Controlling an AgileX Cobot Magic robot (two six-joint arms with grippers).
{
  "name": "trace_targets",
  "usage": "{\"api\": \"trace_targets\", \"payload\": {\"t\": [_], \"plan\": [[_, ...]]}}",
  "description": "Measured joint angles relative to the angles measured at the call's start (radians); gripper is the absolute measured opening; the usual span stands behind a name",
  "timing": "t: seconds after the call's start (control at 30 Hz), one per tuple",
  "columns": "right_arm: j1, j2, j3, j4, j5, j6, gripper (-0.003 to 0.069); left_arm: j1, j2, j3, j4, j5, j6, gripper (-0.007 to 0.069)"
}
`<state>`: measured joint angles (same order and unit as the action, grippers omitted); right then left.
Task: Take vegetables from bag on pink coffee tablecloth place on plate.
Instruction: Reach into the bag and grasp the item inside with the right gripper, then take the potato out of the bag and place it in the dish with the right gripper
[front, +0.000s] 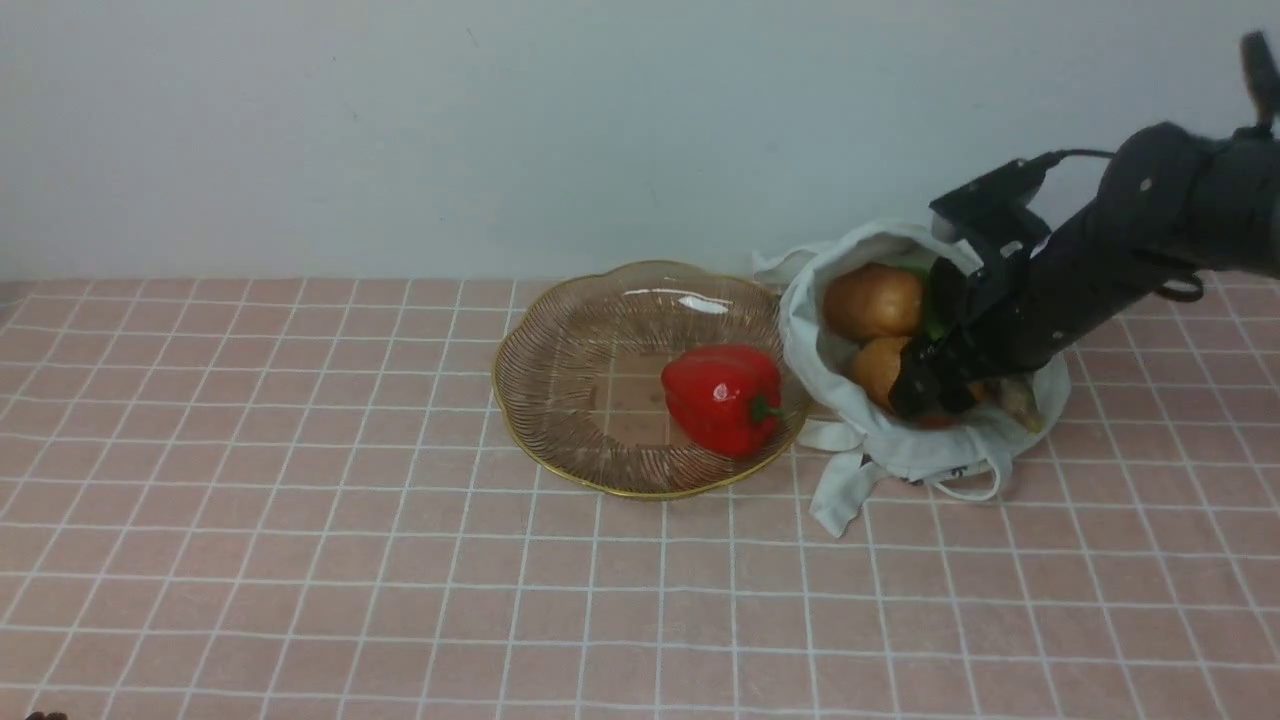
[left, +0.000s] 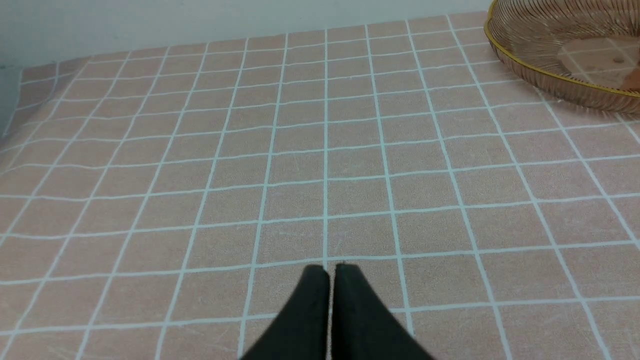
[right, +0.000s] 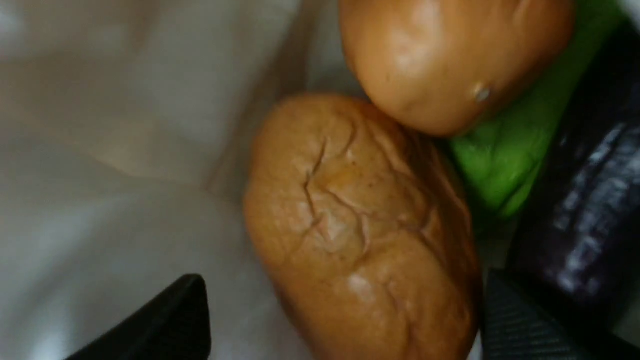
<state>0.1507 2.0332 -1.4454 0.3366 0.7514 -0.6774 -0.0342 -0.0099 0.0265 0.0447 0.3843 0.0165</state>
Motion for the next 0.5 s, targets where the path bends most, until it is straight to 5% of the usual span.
{"api": "trace_targets", "payload": {"t": [0.23,0.4,0.5], "plan": [[0.001,0.044,-0.005,0.006,-0.023,-0.002,0.0645,0.000,0.000,0.000,0.000,0.000,0.000,-0.0004],[0.001,0.044,-0.023,0.004,-0.018,0.000,0.0481,0.000,0.000,0.000,0.000,0.000,0.000,-0.0004],[0.002,0.044,-0.063,-0.027,0.036,0.024,0.0478,0.000,0.000,0.000,0.000,0.000,0.000,-0.0004]]}}
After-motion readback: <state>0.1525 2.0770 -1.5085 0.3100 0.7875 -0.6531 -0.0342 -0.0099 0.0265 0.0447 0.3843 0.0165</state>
